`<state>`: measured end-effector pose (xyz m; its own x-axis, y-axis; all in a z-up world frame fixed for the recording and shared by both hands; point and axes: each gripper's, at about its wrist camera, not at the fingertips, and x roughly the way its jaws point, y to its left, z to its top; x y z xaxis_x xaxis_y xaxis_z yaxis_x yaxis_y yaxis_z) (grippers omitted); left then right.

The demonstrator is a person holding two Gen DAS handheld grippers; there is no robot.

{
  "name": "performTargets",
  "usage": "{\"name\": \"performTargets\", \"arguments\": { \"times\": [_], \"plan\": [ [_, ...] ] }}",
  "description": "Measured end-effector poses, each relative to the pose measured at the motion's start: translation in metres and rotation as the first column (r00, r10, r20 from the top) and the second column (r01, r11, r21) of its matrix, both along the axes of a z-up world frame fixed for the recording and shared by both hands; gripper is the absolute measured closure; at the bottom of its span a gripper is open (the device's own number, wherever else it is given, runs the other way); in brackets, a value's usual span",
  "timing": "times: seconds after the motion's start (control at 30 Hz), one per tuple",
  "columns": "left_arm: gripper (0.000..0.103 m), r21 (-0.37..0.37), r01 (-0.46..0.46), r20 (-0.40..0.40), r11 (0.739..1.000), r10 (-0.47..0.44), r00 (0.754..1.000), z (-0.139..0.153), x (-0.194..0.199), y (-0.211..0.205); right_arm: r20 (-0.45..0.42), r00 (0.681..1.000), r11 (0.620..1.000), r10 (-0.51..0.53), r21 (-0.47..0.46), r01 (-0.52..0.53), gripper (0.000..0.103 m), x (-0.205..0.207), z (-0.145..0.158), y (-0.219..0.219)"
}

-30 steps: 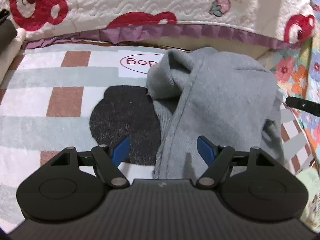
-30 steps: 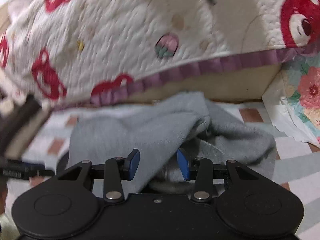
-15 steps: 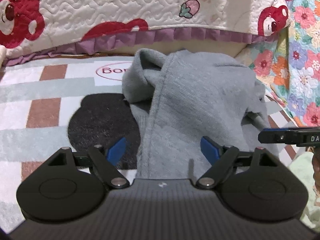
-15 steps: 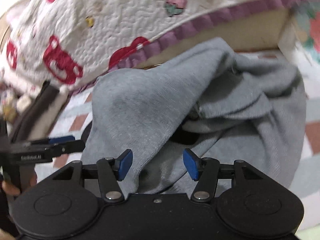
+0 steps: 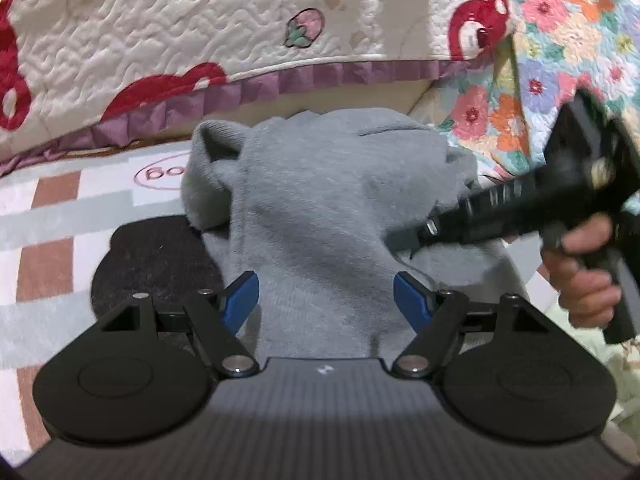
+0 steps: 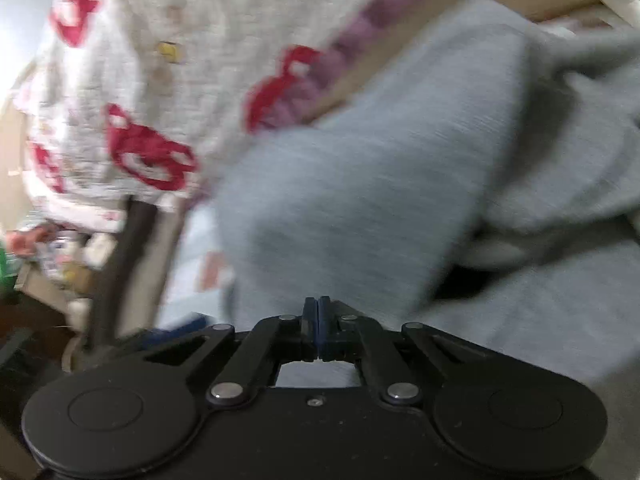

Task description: Fold clothes

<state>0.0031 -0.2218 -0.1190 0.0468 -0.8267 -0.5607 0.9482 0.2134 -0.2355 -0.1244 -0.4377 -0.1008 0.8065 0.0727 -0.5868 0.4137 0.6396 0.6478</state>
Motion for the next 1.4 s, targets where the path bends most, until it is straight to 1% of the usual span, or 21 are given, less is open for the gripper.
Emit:
{"name": "performTargets", "arguments": {
  "times": [0.07,0.1,0.17,0.2,0.23,0.3,0.37,0.43,0.47,0.53,0.57,0.6,0.63,0.7,0.9,1.0,1.13,1.27,1.33,1.37,1.4],
  "plan": [
    [0.028,-0.038,0.007,-0.007,0.999,-0.008,1.0,0.003,-0.003,0.0,0.049,0.997,0.998,0.067,-0.025,-0.066,0.1,0.012,0.019,0.009],
    [0.025,-0.051,0.011,-0.016,0.999,-0.012,1.0,0.004,-0.003,-0.002,0.044,0.995,0.995,0.085,-0.061,-0.082,0.1,0.016,0.026,0.012],
    [0.024,-0.054,0.015,-0.036,0.998,-0.017,0.999,0.004,-0.004,-0.007,-0.002,0.995,0.982,0.096,-0.162,-0.095,0.097,0.019,0.039,0.018],
    [0.024,-0.027,0.011,-0.035,1.0,-0.012,0.999,0.001,-0.006,-0.013,-0.033,0.996,0.975,0.085,-0.202,-0.09,0.093,0.018,0.04,0.017],
    [0.024,0.015,-0.001,-0.02,1.0,0.002,1.0,-0.002,-0.007,-0.018,-0.083,0.995,0.97,0.049,-0.232,-0.067,0.072,0.014,0.035,0.015],
    [0.025,0.09,-0.033,0.019,0.995,0.031,0.999,-0.012,-0.009,-0.028,-0.176,0.983,0.962,-0.045,-0.272,-0.005,0.05,0.004,0.021,0.01],
    [0.027,0.123,-0.044,0.04,0.991,0.04,0.998,-0.02,-0.009,-0.031,-0.183,0.976,0.979,-0.119,-0.184,0.085,0.05,-0.013,0.002,0.004],
    [0.039,0.157,-0.049,0.071,0.986,0.039,0.997,-0.024,-0.008,-0.034,-0.146,0.976,0.987,-0.159,-0.019,0.158,0.039,-0.024,-0.02,-0.003],
    [0.047,0.164,-0.051,0.085,0.985,0.037,0.996,-0.024,-0.008,-0.035,-0.138,0.974,0.981,-0.179,0.055,0.188,0.038,-0.025,-0.03,-0.006],
    [0.05,0.163,-0.048,0.1,0.986,0.032,0.994,-0.023,-0.008,-0.034,-0.139,0.965,0.951,-0.222,0.187,0.245,0.036,-0.025,-0.049,-0.009],
    [0.05,0.162,-0.046,0.108,0.986,0.029,0.994,-0.023,-0.008,-0.033,-0.118,0.964,0.939,-0.239,0.224,0.26,0.038,-0.024,-0.051,-0.007],
    [0.05,0.153,-0.042,0.099,0.987,0.027,0.995,-0.021,-0.006,-0.031,-0.081,0.964,0.932,-0.254,0.244,0.266,0.051,-0.024,-0.048,-0.004],
    [0.05,0.136,-0.037,0.075,0.99,0.027,0.997,-0.018,-0.004,-0.027,-0.057,0.967,0.936,-0.249,0.243,0.256,0.071,-0.022,-0.043,-0.001],
    [0.05,0.083,-0.024,0.035,0.996,0.021,0.999,-0.009,0.002,-0.017,-0.025,0.977,0.954,-0.214,0.212,0.214,0.095,-0.015,-0.029,0.004],
    [0.042,-0.084,0.016,-0.02,0.996,-0.017,1.0,0.02,0.01,-0.001,0.063,0.993,0.99,-0.097,0.11,0.09,0.095,0.006,0.012,0.019],
    [0.04,-0.109,0.038,-0.073,0.993,-0.046,0.996,0.023,0.011,0.002,0.103,0.994,0.998,-0.035,0.055,0.03,0.095,0.016,0.032,0.026],
    [0.037,-0.113,0.05,-0.04,0.992,-0.055,0.998,0.024,0.005,0.005,0.132,0.991,1.0,0.025,0.011,-0.027,0.095,0.024,0.045,0.033],
    [0.03,-0.113,0.007,-0.052,0.994,-0.013,0.999,0.026,0.01,0.005,0.15,0.986,0.997,0.072,-0.017,-0.07,0.095,0.029,0.052,0.039],
    [0.031,-0.09,-0.038,-0.06,0.995,0.032,0.998,0.024,0.015,0.002,0.159,0.983,0.995,0.096,-0.031,-0.092,0.095,0.032,0.055,0.042],
    [0.037,-0.08,-0.058,-0.051,0.995,0.054,0.997,0.024,0.017,0.001,0.163,0.981,0.994,0.107,-0.038,-0.103,0.095,0.033,0.056,0.044],
    [0.05,-0.074,-0.078,-0.031,0.994,0.076,0.997,0.024,0.018,0.001,0.167,0.979,0.993,0.119,-0.045,-0.113,0.095,0.034,0.058,0.045]
  ]
}}
